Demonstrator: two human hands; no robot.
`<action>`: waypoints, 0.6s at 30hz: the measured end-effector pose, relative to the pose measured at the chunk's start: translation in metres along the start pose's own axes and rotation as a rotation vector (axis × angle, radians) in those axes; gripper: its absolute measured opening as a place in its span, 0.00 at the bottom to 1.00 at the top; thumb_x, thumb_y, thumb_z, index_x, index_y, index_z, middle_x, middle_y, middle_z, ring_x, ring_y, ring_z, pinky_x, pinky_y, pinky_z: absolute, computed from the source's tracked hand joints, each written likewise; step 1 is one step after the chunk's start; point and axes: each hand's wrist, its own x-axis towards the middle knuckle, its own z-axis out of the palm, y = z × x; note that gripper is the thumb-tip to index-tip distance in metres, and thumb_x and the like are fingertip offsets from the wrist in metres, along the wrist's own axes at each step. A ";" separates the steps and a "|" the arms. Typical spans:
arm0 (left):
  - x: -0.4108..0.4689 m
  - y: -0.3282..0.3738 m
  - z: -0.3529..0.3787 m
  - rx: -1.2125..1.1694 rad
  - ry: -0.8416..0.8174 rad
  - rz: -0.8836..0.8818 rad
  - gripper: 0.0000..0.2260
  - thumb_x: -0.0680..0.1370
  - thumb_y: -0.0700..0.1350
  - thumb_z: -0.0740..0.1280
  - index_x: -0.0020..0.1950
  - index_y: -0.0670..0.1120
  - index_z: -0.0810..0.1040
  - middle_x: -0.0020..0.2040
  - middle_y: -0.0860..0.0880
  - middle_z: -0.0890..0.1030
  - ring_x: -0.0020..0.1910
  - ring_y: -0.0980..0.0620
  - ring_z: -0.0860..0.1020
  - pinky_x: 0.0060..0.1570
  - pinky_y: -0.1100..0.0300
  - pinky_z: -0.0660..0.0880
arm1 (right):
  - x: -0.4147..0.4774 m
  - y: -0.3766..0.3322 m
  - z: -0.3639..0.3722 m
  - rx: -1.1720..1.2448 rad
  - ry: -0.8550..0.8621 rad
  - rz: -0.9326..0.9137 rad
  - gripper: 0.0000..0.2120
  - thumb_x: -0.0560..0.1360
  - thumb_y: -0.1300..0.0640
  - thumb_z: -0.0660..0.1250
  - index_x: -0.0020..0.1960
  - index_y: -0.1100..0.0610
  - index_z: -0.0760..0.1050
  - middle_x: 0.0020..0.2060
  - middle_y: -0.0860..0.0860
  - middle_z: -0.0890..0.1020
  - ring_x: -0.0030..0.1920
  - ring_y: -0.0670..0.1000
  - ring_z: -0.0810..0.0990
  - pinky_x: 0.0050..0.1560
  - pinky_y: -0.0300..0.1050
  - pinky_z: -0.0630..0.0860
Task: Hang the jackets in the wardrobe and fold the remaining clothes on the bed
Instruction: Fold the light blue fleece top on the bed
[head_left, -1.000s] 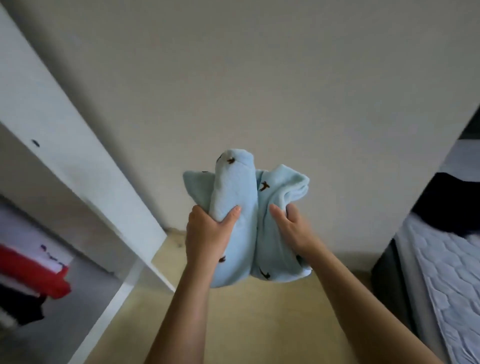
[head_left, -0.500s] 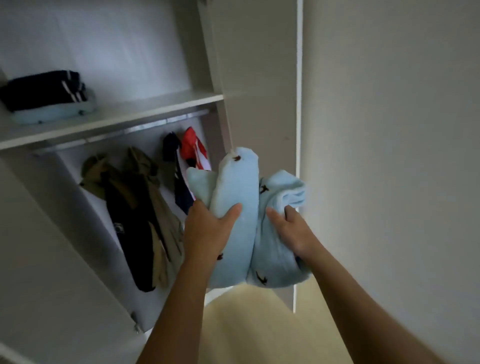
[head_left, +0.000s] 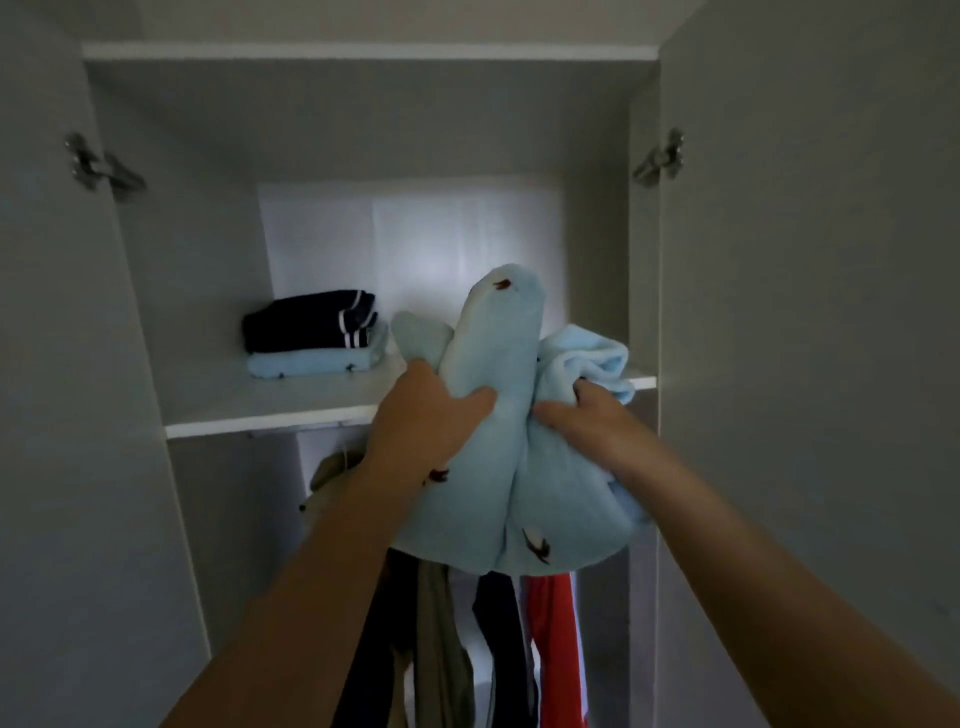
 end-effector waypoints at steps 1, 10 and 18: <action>0.027 0.006 -0.002 -0.002 0.021 0.020 0.22 0.71 0.61 0.69 0.51 0.48 0.66 0.40 0.56 0.70 0.37 0.61 0.70 0.30 0.65 0.65 | 0.029 -0.008 -0.007 -0.017 0.004 -0.030 0.09 0.76 0.53 0.65 0.53 0.51 0.67 0.37 0.41 0.71 0.36 0.37 0.69 0.29 0.28 0.67; 0.247 -0.012 -0.019 -0.016 0.096 -0.101 0.21 0.73 0.54 0.67 0.61 0.43 0.75 0.46 0.47 0.76 0.41 0.48 0.75 0.38 0.60 0.70 | 0.269 -0.010 -0.015 0.054 -0.034 -0.033 0.16 0.75 0.54 0.65 0.62 0.56 0.72 0.48 0.53 0.80 0.47 0.52 0.79 0.46 0.44 0.76; 0.415 -0.115 0.009 -0.461 -0.013 -0.339 0.20 0.77 0.48 0.66 0.65 0.38 0.72 0.50 0.40 0.79 0.43 0.43 0.77 0.41 0.56 0.74 | 0.441 0.055 -0.007 0.130 0.040 0.199 0.10 0.75 0.50 0.63 0.50 0.55 0.77 0.44 0.59 0.82 0.46 0.59 0.81 0.46 0.53 0.79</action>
